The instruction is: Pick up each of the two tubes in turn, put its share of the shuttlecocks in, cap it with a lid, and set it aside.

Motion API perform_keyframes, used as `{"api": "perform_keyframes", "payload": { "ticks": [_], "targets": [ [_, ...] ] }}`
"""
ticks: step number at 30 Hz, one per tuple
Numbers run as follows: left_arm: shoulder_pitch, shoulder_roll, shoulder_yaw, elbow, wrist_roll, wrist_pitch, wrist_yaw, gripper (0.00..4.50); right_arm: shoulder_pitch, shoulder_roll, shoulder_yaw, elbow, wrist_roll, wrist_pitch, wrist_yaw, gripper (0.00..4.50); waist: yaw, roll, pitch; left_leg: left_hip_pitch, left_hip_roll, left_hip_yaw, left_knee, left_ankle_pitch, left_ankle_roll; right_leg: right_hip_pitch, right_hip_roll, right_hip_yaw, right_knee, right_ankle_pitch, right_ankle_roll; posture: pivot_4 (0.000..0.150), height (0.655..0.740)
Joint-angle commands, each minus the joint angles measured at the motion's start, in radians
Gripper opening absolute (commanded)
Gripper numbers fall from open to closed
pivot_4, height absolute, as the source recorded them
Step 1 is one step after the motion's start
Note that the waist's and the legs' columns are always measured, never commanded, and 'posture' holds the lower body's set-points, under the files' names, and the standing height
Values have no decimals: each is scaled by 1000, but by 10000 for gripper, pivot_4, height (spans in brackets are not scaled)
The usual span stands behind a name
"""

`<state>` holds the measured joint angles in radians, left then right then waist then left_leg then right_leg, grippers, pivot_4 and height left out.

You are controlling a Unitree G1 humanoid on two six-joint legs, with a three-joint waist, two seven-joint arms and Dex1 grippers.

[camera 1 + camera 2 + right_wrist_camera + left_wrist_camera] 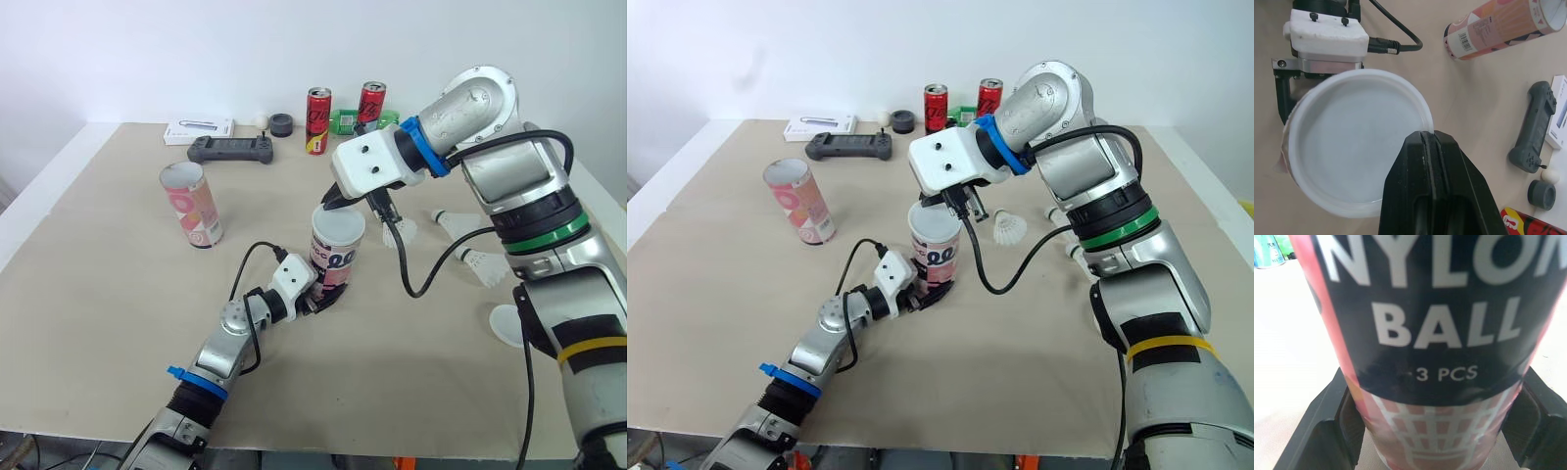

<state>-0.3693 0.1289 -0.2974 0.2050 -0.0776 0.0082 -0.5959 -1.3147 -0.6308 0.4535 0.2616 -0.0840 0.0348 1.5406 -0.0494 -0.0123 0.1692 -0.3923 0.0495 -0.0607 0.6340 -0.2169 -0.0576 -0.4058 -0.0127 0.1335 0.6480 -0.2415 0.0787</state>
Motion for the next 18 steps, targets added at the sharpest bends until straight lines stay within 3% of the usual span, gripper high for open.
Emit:
{"api": "perform_keyframes", "payload": {
  "ticks": [1,18],
  "targets": [
    [33,16,-27,49,47,57,6,31790,-30,-1,-26,-11,-1,-10,8,516,0,0,0,0,0,0,0,0,0,0,0,0,0,0,0,1500,7400],
    [34,18,-28,39,48,66,6,31790,3,-14,-9,-54,-42,-47,12,516,0,0,0,0,0,0,0,0,0,0,0,0,0,0,0,1500,7400]
  ]
}}
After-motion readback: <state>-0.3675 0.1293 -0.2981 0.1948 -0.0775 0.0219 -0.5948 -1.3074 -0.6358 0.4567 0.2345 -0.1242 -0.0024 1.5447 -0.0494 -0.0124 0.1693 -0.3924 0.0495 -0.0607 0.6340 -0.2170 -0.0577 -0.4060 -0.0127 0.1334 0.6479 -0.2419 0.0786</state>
